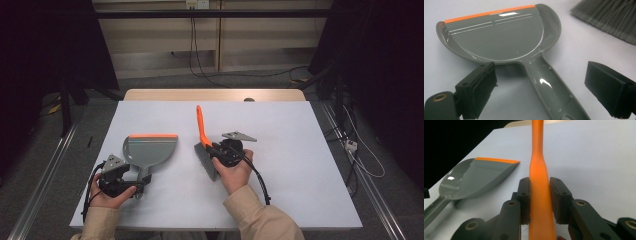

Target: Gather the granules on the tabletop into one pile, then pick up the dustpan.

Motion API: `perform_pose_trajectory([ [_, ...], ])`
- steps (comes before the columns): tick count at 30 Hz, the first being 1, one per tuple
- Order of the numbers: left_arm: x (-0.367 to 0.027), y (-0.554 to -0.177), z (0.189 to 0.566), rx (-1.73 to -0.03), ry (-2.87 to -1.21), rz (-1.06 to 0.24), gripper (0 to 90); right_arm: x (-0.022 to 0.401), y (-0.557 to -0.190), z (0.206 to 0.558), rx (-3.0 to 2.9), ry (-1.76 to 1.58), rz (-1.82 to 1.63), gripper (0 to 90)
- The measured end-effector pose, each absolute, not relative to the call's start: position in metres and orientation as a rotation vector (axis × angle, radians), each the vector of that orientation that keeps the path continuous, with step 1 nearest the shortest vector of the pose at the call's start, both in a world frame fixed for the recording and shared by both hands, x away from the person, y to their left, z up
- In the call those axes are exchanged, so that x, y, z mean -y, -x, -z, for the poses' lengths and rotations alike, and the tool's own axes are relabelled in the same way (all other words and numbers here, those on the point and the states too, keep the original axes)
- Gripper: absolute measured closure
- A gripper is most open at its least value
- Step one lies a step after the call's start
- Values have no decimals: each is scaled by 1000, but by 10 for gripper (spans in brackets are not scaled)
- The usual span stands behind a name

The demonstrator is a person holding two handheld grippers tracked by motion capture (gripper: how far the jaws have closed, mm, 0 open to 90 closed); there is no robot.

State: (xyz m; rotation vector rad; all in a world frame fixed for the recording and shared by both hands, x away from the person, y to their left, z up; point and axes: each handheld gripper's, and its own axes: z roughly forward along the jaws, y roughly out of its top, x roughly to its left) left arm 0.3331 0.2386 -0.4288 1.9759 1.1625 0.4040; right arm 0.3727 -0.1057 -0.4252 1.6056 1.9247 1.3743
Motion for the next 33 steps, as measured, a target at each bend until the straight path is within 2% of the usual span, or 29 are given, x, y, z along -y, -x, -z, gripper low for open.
perform_pose_trajectory([
  [8,-234,-333,429,-1207,-1994,-421,160,117,-365,424,-1902,-1605,-1413,717],
  [13,-238,-334,430,-1251,-1989,-414,237,117,-364,420,-1895,-1601,-1439,717],
  [17,-244,-335,430,-1273,-1986,-410,235,119,-362,411,-1890,-1570,-1453,717],
  [22,-242,-338,430,-1284,-1981,-383,277,124,-361,400,-1885,-1546,-1465,717],
  [29,-244,-347,430,-1307,-2045,-402,490,134,-359,391,-1877,-1529,-1465,717],
  [33,-244,-358,432,-1318,-2075,-374,527,143,-359,387,-1874,-1520,-1446,717],
])
